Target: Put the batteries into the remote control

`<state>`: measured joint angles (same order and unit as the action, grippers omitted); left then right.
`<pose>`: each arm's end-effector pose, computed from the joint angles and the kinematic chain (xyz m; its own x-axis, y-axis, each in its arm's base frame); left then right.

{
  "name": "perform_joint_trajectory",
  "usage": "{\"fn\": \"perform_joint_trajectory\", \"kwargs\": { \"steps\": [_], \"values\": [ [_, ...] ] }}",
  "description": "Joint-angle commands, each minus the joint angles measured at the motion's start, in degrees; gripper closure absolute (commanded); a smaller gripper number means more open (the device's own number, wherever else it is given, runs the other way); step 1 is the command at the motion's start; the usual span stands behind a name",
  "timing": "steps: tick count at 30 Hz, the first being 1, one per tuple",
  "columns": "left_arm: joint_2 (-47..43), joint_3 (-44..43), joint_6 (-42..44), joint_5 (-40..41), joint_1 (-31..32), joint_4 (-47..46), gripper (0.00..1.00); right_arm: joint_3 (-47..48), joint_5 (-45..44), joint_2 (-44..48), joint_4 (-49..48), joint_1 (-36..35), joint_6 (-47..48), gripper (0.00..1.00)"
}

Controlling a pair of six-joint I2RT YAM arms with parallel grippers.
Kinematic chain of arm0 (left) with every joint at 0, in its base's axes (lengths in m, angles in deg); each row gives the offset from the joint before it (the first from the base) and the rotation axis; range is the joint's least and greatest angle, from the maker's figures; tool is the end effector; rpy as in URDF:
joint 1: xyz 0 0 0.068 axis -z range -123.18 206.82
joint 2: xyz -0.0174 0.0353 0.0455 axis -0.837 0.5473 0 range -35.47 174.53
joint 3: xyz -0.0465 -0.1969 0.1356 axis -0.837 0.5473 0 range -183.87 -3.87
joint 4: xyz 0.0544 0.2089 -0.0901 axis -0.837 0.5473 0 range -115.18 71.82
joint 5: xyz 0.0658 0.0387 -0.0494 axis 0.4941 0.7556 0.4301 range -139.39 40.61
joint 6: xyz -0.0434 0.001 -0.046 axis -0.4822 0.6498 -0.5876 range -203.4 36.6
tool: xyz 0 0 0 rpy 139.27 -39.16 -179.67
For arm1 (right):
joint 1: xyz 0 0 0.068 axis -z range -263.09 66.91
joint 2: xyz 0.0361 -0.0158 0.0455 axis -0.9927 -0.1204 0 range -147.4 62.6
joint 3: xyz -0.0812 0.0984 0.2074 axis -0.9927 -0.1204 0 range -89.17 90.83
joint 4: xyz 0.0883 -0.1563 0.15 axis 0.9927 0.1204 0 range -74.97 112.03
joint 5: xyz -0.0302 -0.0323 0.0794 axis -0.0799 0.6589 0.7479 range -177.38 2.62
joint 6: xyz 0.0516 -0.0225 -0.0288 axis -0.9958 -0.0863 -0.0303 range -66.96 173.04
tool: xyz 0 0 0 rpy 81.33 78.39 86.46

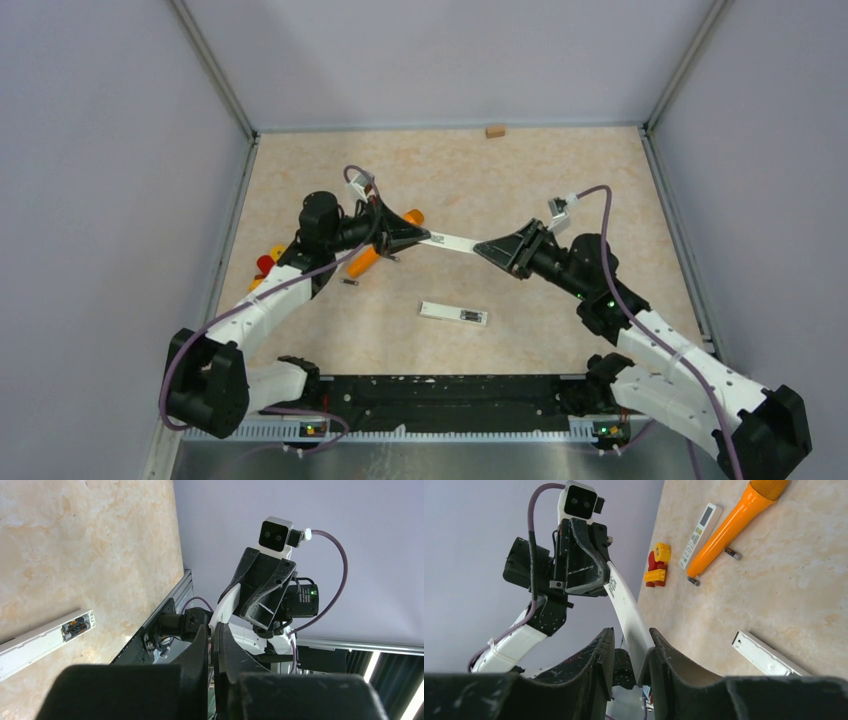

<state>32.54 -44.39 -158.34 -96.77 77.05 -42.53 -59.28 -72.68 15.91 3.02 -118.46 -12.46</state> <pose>0.2283 -0.1224 0.2652 -0.9254 -0.3558 -0.1306 0.0779 0.1588 -0.9842 0.1590 0.1282 0.2686 -0.7255 0.5644 -0.3939 -0.2556 0.3105 0.9156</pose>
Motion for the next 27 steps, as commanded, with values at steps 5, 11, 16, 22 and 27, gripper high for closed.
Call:
{"fn": "perform_joint_trajectory", "kwargs": {
  "steps": [5, 11, 16, 22, 27],
  "values": [
    [-1.7, -2.82, 3.71, -1.84, -0.38, 1.6, 1.0, 1.68, 3.61, 2.98, -0.02, 2.32, 0.68, 0.72],
    [-2.32, -3.8, 4.55, -2.94, -0.54, 2.58, 1.0, 1.74, 4.37, 1.97, 1.31, 2.7, 0.69, 0.76],
    [-2.92, -4.31, 4.72, -3.34, -0.64, 3.16, 1.0, 0.29, 4.39, 2.34, -0.62, 3.03, -0.4, 0.47],
    [-2.69, -4.36, 3.63, -2.83, -0.72, 1.55, 1.0, 0.07, 6.04, 2.01, -2.44, 3.21, -0.95, 0.56],
    [-2.53, -4.32, 3.67, -2.08, -0.77, 1.33, 1.0, 0.06, 8.49, 1.66, -3.67, 3.37, -2.12, 0.65]
  ]
}}
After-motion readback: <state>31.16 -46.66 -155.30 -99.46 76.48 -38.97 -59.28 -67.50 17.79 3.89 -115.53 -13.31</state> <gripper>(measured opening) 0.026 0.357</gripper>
